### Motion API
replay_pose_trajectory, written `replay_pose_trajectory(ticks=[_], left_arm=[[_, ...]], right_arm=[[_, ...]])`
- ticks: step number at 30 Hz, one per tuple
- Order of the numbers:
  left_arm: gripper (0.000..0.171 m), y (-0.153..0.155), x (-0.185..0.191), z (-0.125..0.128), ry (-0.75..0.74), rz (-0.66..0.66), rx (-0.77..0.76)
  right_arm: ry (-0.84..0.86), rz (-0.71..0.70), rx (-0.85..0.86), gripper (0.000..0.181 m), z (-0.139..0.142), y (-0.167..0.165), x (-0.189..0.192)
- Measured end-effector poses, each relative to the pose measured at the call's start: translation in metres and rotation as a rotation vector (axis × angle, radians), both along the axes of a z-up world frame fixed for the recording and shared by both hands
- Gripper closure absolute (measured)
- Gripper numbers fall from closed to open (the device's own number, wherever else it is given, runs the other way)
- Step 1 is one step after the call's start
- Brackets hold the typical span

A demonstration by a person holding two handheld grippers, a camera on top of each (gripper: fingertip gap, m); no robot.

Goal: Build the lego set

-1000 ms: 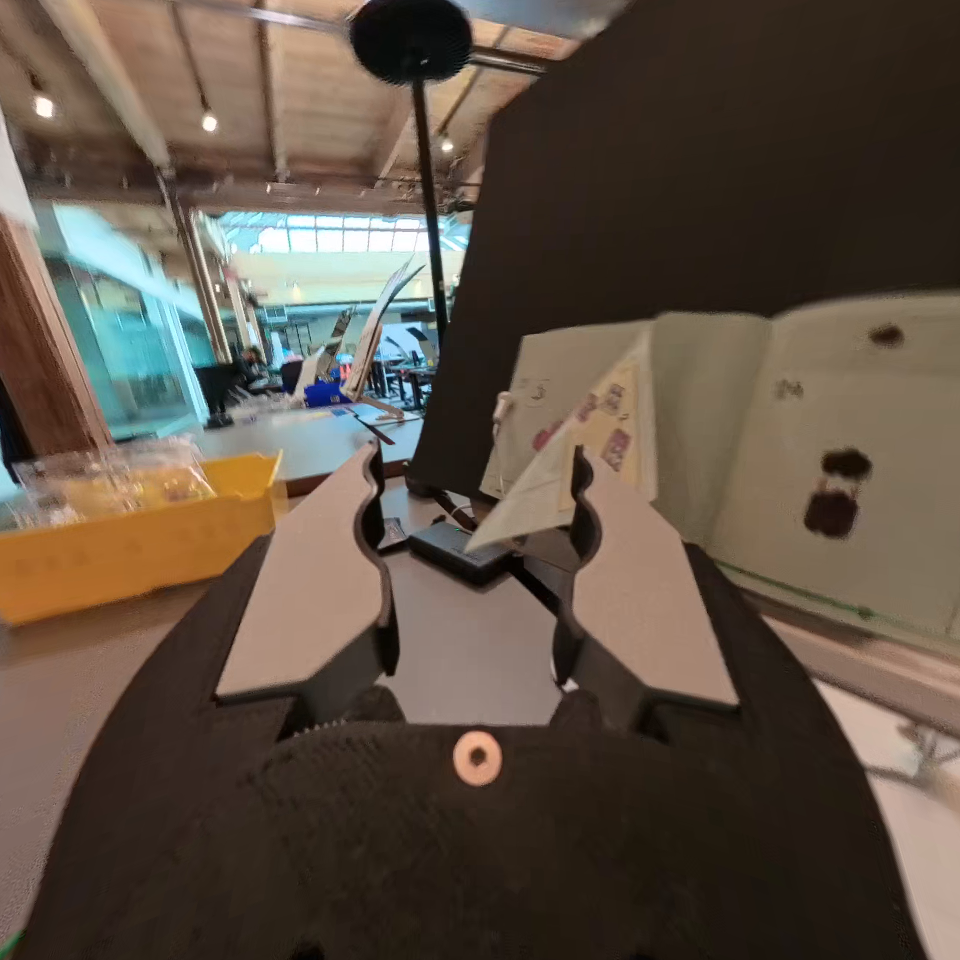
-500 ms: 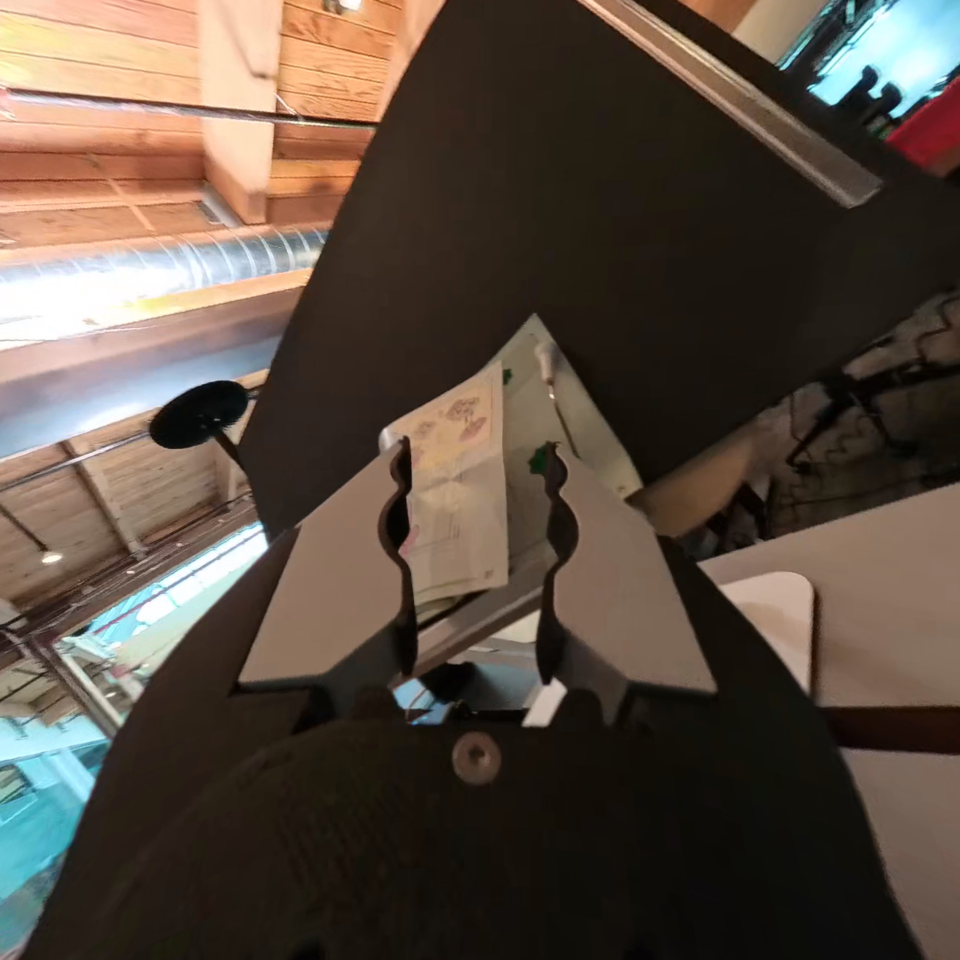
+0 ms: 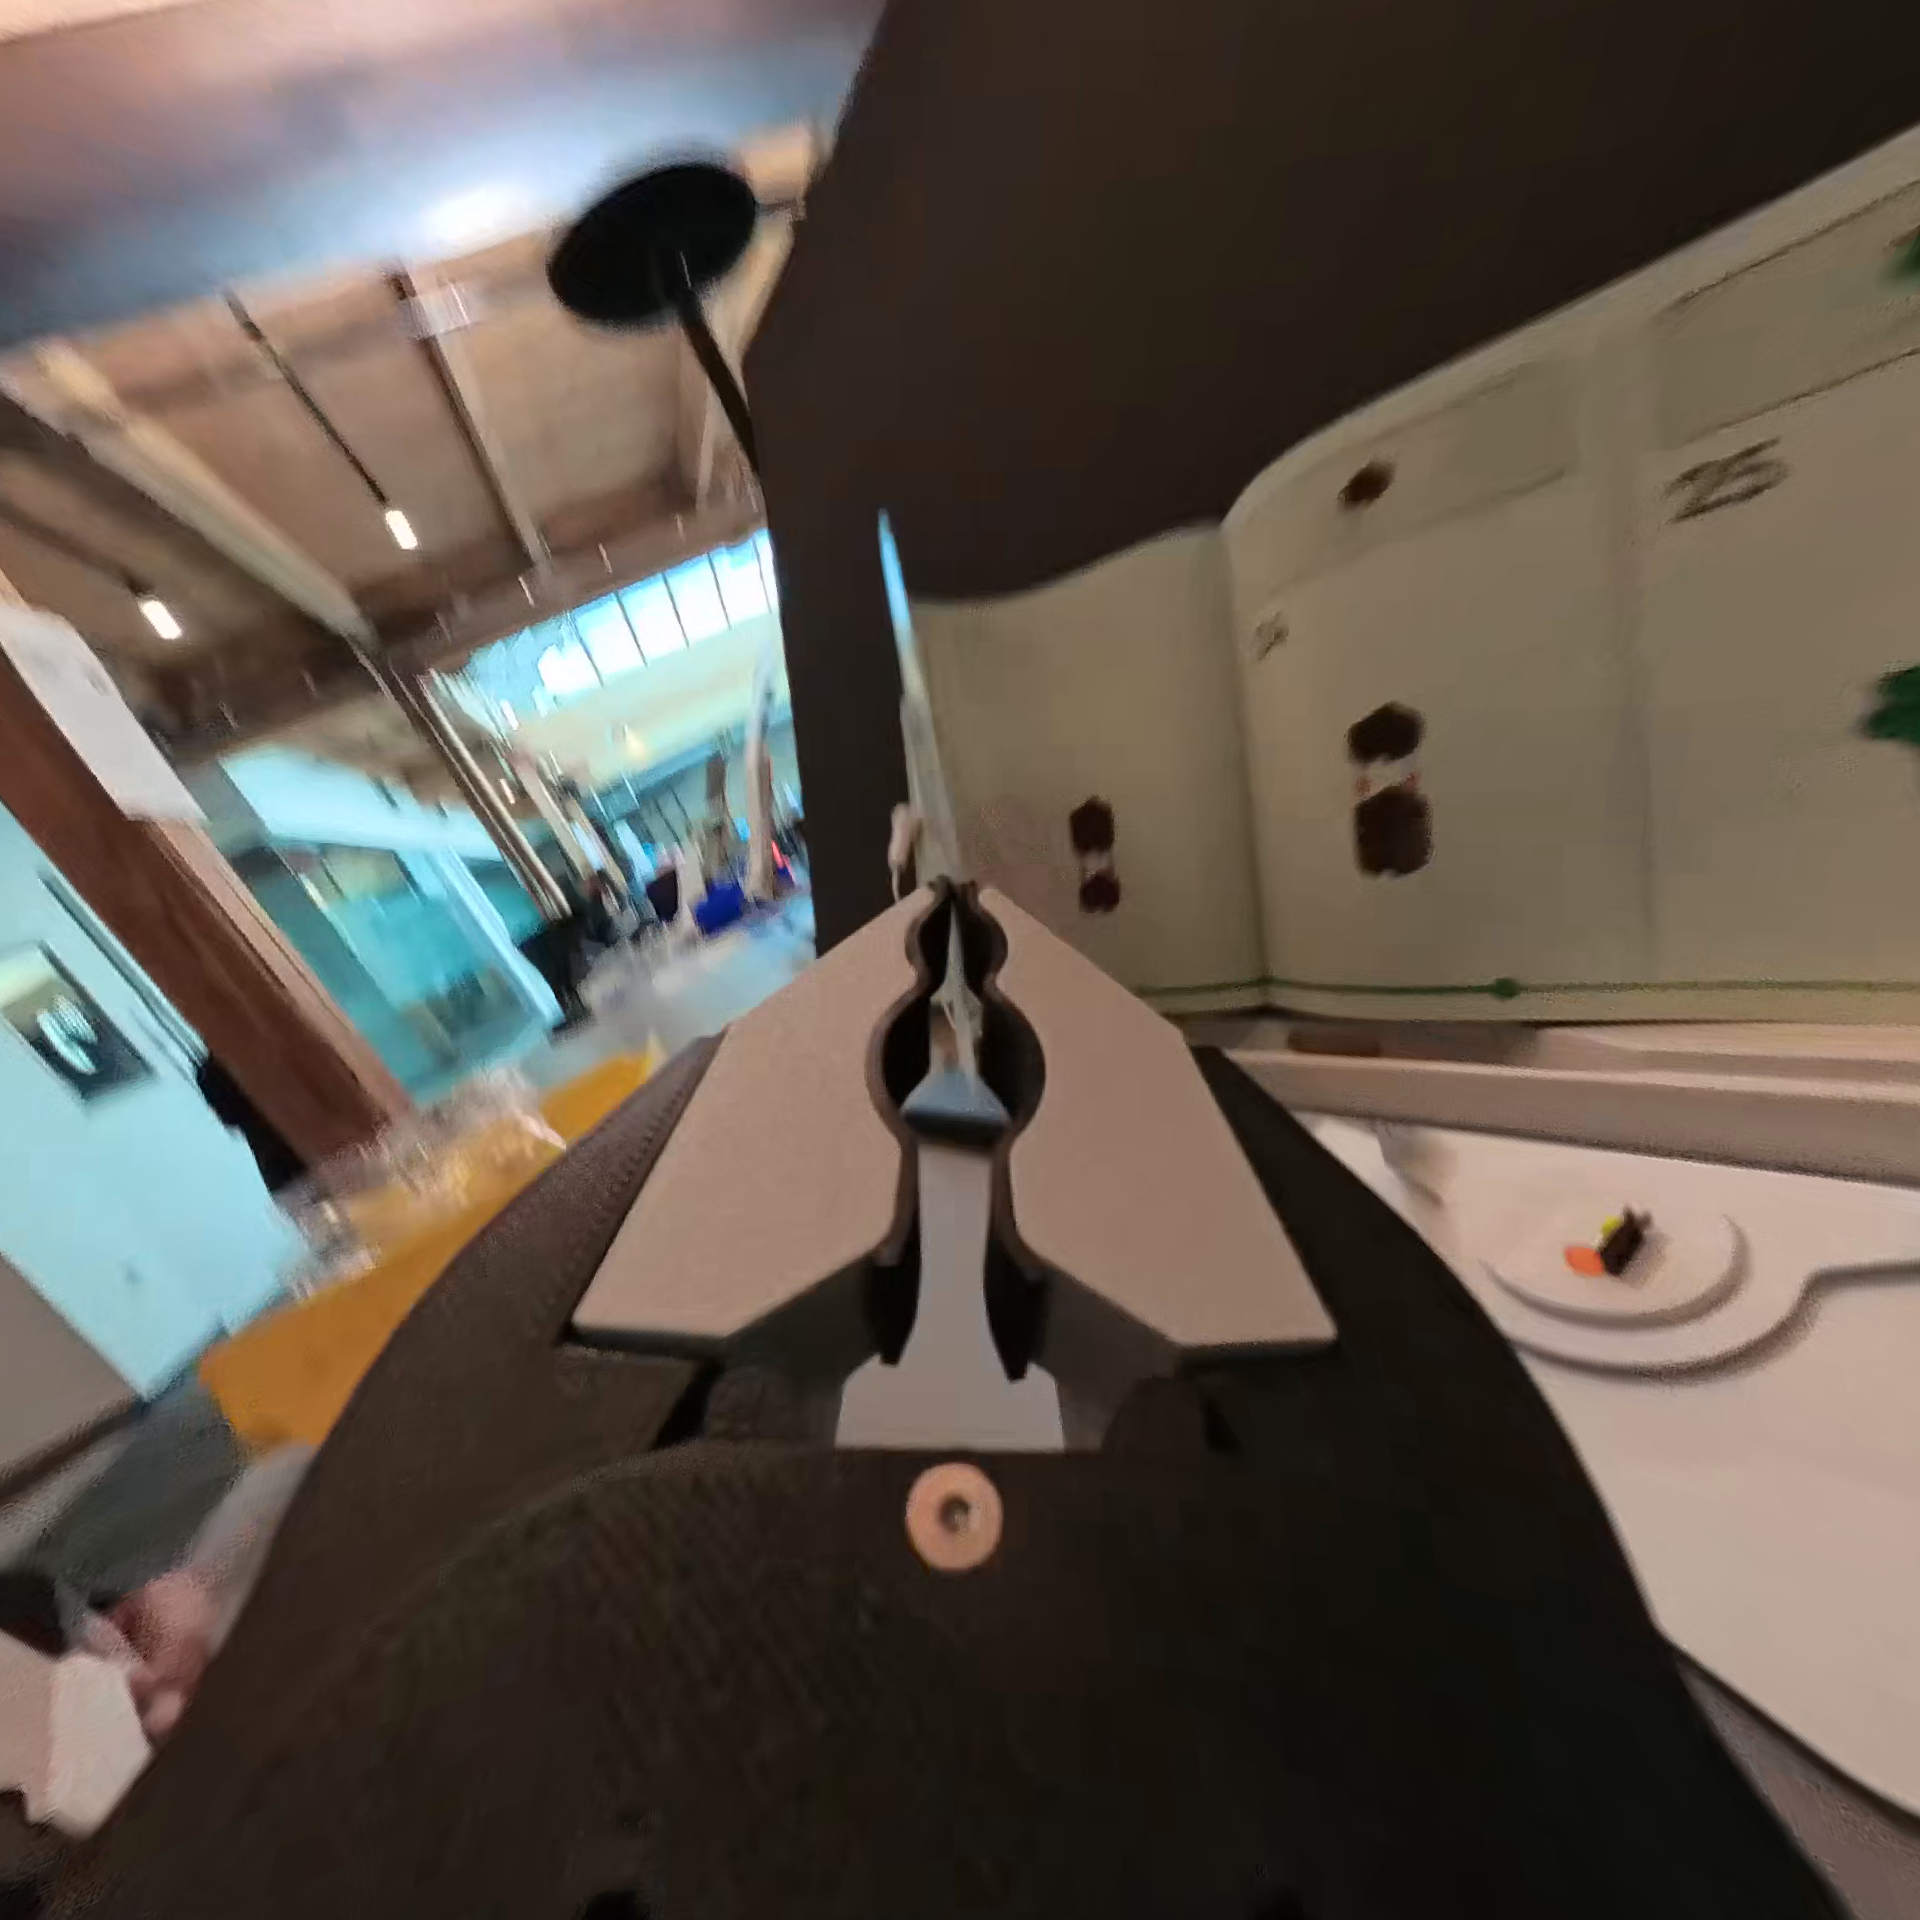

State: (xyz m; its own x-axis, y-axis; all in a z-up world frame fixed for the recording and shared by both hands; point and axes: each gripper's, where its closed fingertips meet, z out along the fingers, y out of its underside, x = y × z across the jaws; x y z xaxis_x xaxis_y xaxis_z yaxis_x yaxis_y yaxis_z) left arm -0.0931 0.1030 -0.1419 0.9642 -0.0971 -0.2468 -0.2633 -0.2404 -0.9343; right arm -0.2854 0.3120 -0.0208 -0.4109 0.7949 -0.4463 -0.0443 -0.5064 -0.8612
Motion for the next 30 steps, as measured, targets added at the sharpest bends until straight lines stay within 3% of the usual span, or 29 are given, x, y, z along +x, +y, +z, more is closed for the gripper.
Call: replay_pose_trajectory(ticks=[3,9,11,14,17,19,22,23,24,27,29,30], left_arm=[[0.117,0.0,0.0,0.0,0.004,0.003,0.001],[0.117,0.0,-0.002,0.0,-0.014,0.006,0.005],[0.116,0.0,-0.004,0.001,-0.02,0.012,0.009],[0.117,-0.001,-0.016,0.01,-0.042,0.056,0.05],[0.116,0.002,-0.036,0.039,-0.104,0.099,0.109],[0.116,0.01,-0.055,0.059,-0.132,0.124,0.107],[0.116,0.03,-0.093,0.088,-0.16,0.149,0.121],[0.116,0.039,-0.109,0.094,-0.177,0.166,0.122],[0.116,0.05,-0.124,0.096,-0.202,0.18,0.11],[0.112,0.085,-0.163,0.088,-0.302,0.218,0.039],[0.105,0.106,-0.185,0.079,-0.369,0.256,0.015],[0.103,0.115,-0.195,0.075,-0.395,0.282,0.006]], right_arm=[[-0.132,0.085,0.147,0.172,-0.021,-0.03,-0.011],[-0.191,0.123,0.369,0.119,-0.043,-0.07,-0.021],[-0.192,0.113,0.398,0.11,-0.042,-0.075,-0.022],[-0.092,0.077,0.391,0.119,-0.022,-0.069,-0.015],[0.091,0.042,0.383,0.138,0.01,-0.059,0.003],[0.148,0.077,0.411,0.146,0.017,-0.064,0.013],[0.048,0.45,0.587,0.149,-0.011,-0.113,0.039],[0.033,0.563,0.637,0.155,-0.013,-0.123,0.053],[0.086,0.589,0.644,0.166,0.0,-0.123,0.063],[0.451,0.316,0.479,0.171,0.086,-0.075,0.094],[0.549,-0.032,0.413,0.181,0.118,-0.014,0.106],[0.511,-0.235,0.398,0.181,0.12,0.02,0.103]])
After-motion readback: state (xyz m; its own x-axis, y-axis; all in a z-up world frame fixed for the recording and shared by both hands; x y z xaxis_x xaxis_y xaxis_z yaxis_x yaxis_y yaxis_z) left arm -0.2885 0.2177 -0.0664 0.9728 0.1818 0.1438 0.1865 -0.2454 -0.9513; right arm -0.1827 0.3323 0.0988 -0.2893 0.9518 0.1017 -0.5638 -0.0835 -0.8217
